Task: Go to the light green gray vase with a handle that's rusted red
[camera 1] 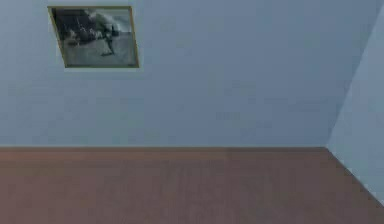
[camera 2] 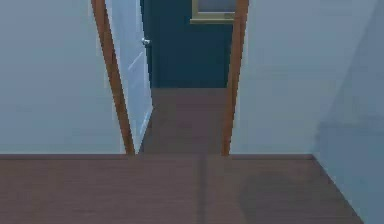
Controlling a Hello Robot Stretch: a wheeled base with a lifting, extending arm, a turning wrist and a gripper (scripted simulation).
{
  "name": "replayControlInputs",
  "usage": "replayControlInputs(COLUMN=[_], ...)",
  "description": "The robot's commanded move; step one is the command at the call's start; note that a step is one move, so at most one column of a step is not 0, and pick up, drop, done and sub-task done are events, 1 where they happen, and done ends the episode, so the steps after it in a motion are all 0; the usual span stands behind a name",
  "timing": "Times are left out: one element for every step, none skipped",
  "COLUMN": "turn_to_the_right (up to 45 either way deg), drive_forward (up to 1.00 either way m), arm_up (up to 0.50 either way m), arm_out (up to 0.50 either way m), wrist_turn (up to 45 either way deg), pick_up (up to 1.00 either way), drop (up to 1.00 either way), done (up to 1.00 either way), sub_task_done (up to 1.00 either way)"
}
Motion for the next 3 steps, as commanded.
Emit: replayControlInputs(turn_to_the_right=[45.0, 36.0, 0.0], drive_forward=[0.0, 0.0, 1.0], arm_up=[0.0, 0.0, 0.0], arm_out=[0.0, 0.0, 0.0], wrist_turn=[0.0, 0.0, 0.0], pick_up=[0.0, 0.0, 0.0], drop=[0.0, 0.0, 0.0], done=[0.0, 0.0, 0.0], sub_task_done=[0.0, 0.0, 0.0])
